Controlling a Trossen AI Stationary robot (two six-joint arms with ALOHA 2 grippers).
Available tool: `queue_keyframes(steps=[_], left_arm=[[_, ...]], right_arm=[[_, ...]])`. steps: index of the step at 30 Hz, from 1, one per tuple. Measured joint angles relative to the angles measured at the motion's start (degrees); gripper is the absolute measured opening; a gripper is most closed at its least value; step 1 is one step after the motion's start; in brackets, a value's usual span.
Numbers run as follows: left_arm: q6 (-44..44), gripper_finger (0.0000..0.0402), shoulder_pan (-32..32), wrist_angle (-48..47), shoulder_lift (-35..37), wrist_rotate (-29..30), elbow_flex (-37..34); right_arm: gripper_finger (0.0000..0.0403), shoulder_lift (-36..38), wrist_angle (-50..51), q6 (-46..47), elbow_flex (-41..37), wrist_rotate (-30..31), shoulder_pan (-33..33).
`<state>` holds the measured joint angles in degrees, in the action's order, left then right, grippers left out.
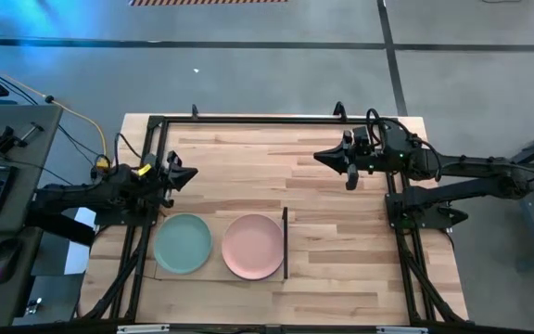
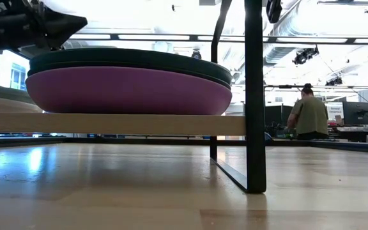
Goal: Place and stack plates onto a shelf
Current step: Return to Home Position
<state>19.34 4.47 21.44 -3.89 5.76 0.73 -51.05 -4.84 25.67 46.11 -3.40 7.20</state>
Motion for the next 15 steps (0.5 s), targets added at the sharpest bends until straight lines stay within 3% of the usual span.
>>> queue_keyframes(steps=[5,15], left_arm=[[5.0,0.0000,-2.5,-1.6,1.3,-2.9,0.0],[-2.4,0.0000,-10.4,-3.8,1.3,7.1,0.0]], right_arm=[[0.0000,0.0,0.6,0.0,0.0,0.0,0.0],[0.0000,0.0,2.0,0.0,0.0,0.4,0.0]])
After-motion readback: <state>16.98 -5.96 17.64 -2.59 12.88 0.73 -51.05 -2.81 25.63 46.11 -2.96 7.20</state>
